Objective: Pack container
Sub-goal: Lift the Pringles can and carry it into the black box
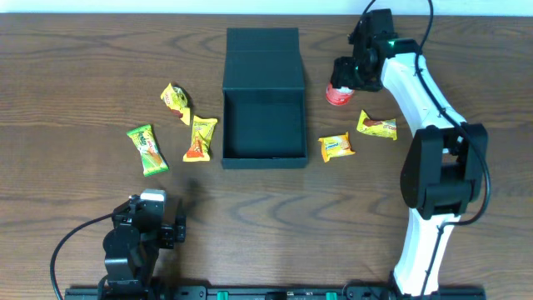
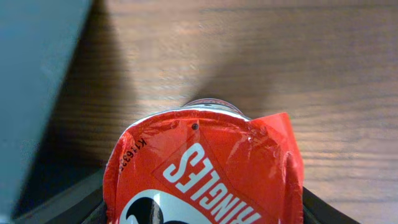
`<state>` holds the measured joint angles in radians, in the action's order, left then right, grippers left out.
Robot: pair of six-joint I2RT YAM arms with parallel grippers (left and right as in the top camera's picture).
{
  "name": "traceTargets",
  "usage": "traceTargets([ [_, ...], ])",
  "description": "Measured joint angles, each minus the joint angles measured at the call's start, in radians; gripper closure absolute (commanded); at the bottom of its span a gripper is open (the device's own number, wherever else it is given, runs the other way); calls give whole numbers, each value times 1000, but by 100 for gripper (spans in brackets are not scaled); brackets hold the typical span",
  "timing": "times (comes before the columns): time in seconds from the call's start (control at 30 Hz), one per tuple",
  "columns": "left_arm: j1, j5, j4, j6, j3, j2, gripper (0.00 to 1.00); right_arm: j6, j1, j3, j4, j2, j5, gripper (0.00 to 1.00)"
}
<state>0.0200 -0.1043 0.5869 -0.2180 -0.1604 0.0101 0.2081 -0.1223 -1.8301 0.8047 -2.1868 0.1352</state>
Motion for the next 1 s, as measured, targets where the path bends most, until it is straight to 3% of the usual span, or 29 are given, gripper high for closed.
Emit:
traceTargets([
  [0.2,0,0,0,0,0,0,5,3,-3,-126,1,11,144,39],
  [0.6,0,0,0,0,0,0,5,29,-73,-295,-58,142,816,40],
  [0.7,0,0,0,0,0,0,5,29,-138,-292,-4,140,882,36],
  [1.0,0,0,0,0,0,0,5,0,-300,-135,28,139,908,45],
])
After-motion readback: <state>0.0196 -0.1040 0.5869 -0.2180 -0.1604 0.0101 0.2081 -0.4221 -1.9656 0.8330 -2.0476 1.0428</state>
